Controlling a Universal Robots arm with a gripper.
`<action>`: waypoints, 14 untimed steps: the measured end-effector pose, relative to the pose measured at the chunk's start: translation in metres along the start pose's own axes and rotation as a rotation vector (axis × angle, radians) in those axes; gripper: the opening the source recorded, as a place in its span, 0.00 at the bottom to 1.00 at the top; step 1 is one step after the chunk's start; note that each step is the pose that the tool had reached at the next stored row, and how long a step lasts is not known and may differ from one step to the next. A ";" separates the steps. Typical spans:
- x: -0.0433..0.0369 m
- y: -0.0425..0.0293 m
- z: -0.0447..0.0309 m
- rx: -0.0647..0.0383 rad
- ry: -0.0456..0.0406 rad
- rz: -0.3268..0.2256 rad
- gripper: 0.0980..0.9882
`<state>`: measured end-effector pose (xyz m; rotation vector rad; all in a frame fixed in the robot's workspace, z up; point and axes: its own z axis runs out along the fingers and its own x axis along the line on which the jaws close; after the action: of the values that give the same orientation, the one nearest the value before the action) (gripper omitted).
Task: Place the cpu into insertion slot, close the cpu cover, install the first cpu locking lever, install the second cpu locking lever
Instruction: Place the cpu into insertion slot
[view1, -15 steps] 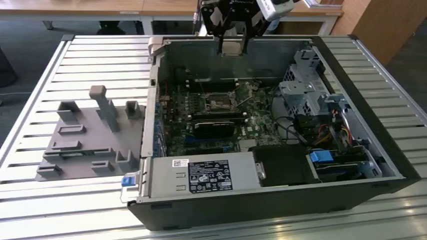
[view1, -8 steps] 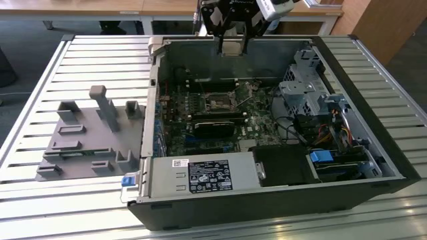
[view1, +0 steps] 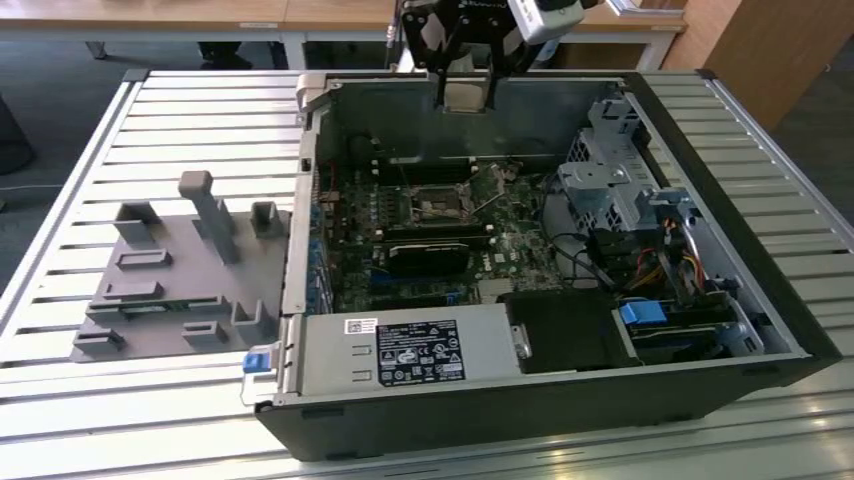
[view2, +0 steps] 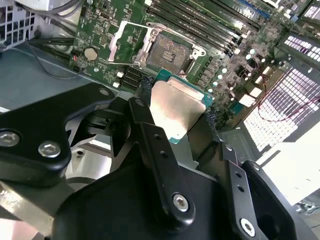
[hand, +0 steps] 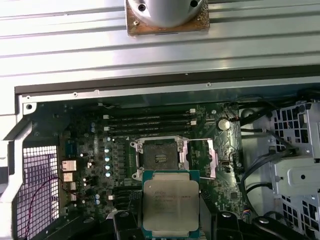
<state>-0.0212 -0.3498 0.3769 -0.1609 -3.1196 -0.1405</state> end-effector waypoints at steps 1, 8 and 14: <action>0.0000 0.0000 0.0001 0.000 -0.0008 0.009 0.50; 0.0000 -0.0001 0.0006 -0.001 -0.0063 0.070 0.50; 0.0000 -0.0001 0.0009 -0.002 -0.0100 0.111 0.50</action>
<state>-0.0212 -0.3498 0.3760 -0.3354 -3.1107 -0.1410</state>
